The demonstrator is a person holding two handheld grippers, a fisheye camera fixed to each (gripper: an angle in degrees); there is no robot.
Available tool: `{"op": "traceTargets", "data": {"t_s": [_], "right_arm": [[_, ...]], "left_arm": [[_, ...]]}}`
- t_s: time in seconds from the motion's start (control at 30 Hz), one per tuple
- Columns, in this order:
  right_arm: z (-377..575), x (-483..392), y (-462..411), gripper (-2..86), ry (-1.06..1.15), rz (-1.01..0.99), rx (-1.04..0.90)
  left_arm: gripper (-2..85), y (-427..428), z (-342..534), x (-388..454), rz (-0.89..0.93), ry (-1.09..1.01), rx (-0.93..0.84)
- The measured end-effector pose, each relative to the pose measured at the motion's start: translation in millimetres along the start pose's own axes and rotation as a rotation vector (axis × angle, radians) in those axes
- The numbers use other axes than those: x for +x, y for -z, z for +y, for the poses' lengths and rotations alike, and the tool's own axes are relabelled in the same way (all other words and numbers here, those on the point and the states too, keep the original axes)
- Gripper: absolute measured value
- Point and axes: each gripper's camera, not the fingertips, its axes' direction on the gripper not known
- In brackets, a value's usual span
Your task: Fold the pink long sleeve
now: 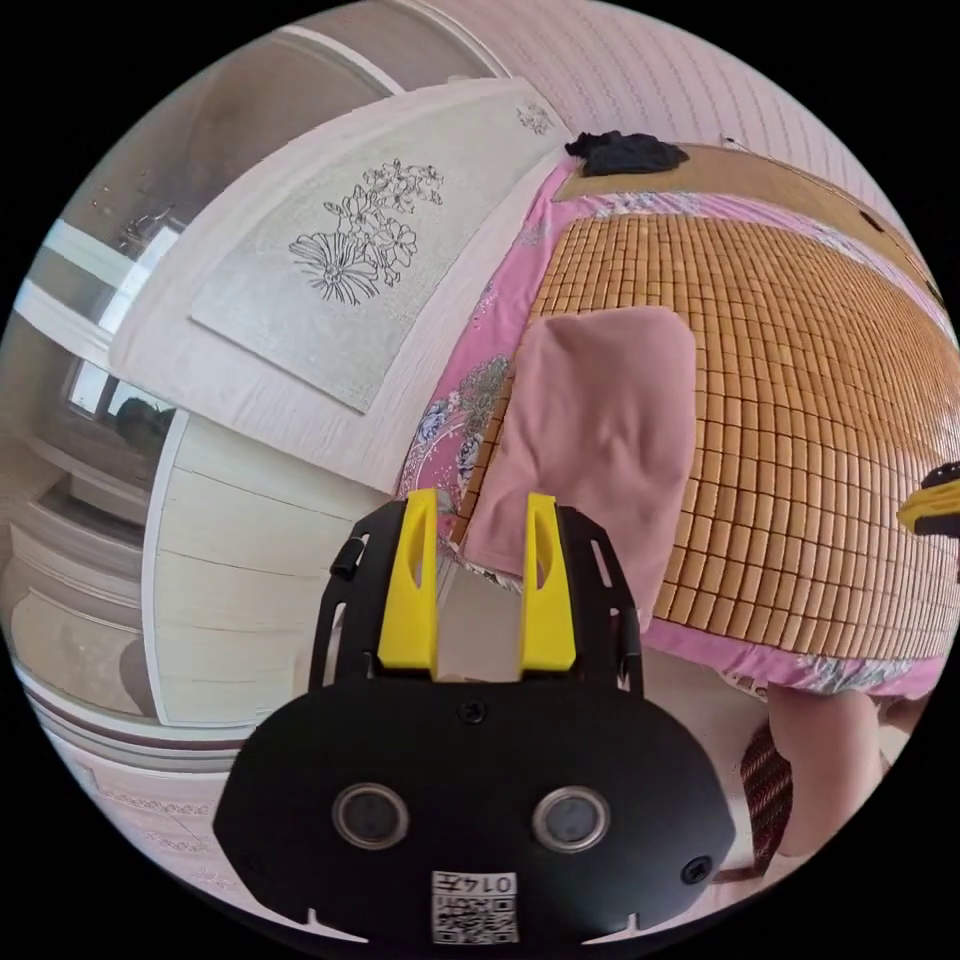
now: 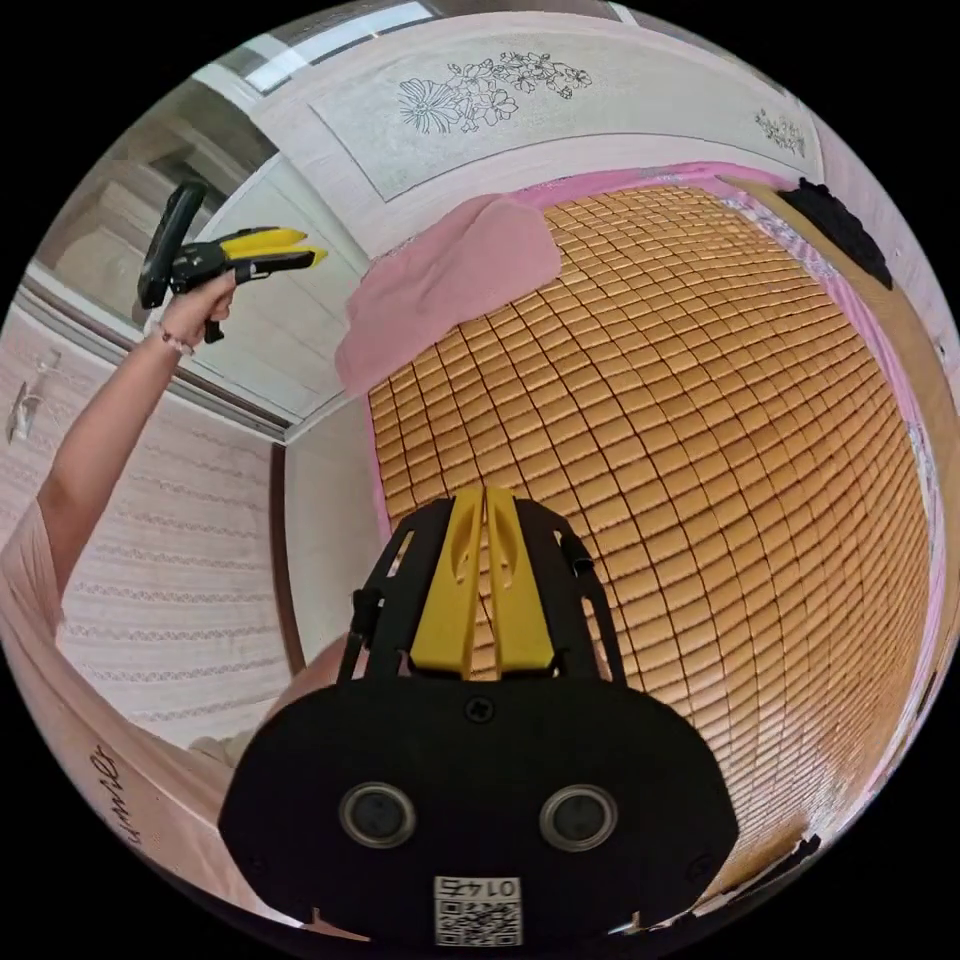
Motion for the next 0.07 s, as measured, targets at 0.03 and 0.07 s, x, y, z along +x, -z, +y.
{"op": "traceTargets", "data": {"t_s": [0.03,0.07], "right_arm": [[38.9,-6.8,17.1,0.1,0.011,0.089,0.000],[77.8,-12.9,33.3,-0.1,0.008,0.182,-0.011]], "left_arm": [[12.6,33.1,4.4,13.4,-0.012,-0.045,0.049],[11.9,66.7,7.8,27.1,-0.024,-0.075,0.102]]}}
